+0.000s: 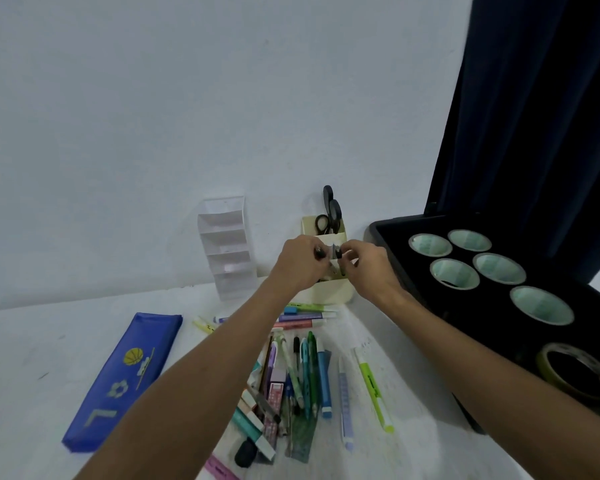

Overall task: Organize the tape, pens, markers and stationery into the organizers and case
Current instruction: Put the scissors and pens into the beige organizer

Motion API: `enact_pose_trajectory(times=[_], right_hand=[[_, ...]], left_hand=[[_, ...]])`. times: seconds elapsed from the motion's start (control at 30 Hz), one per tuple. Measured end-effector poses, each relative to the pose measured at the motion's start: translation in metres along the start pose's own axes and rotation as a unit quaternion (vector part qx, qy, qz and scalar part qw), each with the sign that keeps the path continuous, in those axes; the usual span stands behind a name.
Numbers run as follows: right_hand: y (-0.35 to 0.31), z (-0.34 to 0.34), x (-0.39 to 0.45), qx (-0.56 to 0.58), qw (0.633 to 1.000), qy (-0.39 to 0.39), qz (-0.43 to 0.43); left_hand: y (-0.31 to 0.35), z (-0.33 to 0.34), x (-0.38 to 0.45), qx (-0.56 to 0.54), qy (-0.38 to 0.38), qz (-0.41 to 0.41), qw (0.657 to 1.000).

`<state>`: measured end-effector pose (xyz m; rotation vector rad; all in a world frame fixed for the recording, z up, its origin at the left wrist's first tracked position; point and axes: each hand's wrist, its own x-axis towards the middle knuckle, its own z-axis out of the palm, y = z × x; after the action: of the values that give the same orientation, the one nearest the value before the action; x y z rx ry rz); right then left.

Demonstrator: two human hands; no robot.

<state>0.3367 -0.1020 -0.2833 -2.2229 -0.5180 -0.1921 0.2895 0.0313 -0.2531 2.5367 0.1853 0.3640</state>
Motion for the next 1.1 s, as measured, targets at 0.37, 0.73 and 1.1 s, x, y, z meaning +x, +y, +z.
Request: enact_pose_trajectory(times=[0.37,0.73,1.1], right_hand=[[-0.003,0.01,-0.011,0.042,0.998,-0.056,-0.005],[-0.001,0.01,-0.038,-0.009,0.995,-0.102,-0.019],[-0.013,0.045,-0.07,-0.072,0.964,-0.256,-0.031]], left_hand=[[-0.024,-0.006,0.001,0.022,-0.004,-0.049,0.999],[-0.045,-0.025,-0.032,0.054,0.018,-0.04,0.998],[-0.075,-0.027,-0.076,0.109,-0.17,-0.119,0.972]])
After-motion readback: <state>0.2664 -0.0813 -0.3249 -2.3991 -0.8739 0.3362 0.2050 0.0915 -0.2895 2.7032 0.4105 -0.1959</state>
